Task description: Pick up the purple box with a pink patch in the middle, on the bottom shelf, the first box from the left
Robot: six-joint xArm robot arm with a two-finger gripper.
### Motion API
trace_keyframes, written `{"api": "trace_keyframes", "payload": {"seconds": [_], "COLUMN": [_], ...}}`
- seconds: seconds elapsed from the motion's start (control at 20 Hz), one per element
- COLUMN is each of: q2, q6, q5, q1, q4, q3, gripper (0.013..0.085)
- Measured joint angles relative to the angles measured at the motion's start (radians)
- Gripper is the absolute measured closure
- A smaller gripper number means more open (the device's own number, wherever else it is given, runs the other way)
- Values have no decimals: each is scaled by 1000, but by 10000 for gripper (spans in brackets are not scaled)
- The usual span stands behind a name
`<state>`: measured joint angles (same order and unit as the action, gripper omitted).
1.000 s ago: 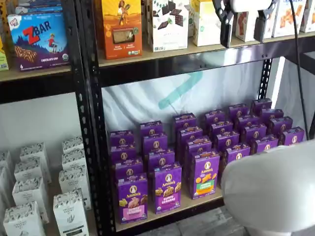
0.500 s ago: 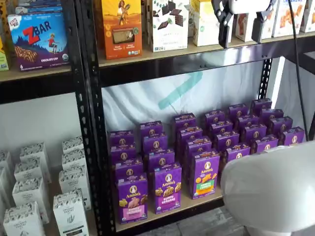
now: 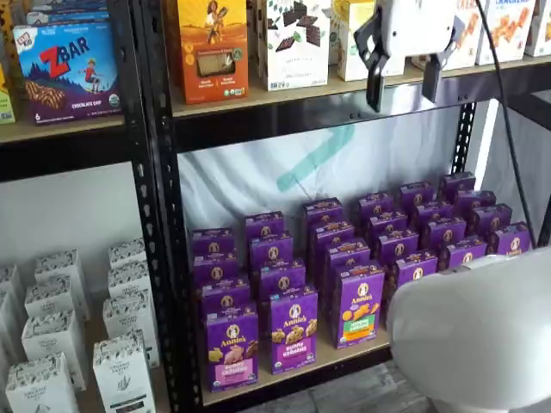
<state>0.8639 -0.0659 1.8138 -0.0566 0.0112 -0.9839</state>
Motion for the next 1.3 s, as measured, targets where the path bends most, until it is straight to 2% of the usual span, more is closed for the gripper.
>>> {"api": "trace_keyframes", "payload": {"seconds": [0.2, 0.7, 0.95, 1.1, 1.3], "q2": [7, 32, 22, 10, -16], "q6": [-33, -66, -123, -142, -179], "q5": [-79, -290, -397, -467, -613], "q1": [-36, -67, -122, -141, -178], "q4": [-13, 26, -9, -3, -8], "q3": [95, 317, 411, 468, 568], "gripper": [130, 130, 130, 130, 130]}}
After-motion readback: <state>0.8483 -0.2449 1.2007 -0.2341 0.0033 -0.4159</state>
